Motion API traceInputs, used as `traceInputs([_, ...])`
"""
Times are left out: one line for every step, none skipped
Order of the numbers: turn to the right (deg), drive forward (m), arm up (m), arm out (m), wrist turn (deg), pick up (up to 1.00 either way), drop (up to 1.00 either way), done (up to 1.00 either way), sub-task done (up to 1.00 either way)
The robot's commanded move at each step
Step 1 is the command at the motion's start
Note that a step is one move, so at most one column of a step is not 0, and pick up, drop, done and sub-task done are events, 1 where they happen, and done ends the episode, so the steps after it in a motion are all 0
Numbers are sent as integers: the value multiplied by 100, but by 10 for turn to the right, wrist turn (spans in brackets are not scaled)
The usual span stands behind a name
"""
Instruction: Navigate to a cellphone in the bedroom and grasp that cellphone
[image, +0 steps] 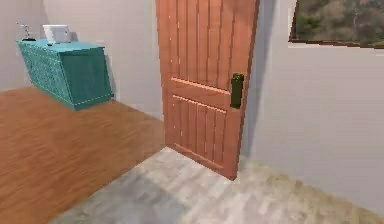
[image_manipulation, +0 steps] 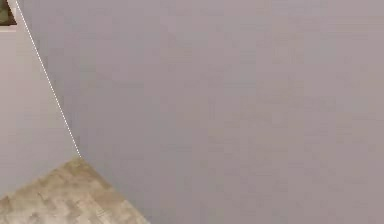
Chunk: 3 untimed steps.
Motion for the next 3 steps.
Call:
traceInputs([-360,0,0,0,0,0,0,0,0])
traceInputs([0,95,0,0,0,0,0,0,0])
traceInputs([-60,0,0,0,0,0,0,0,0])
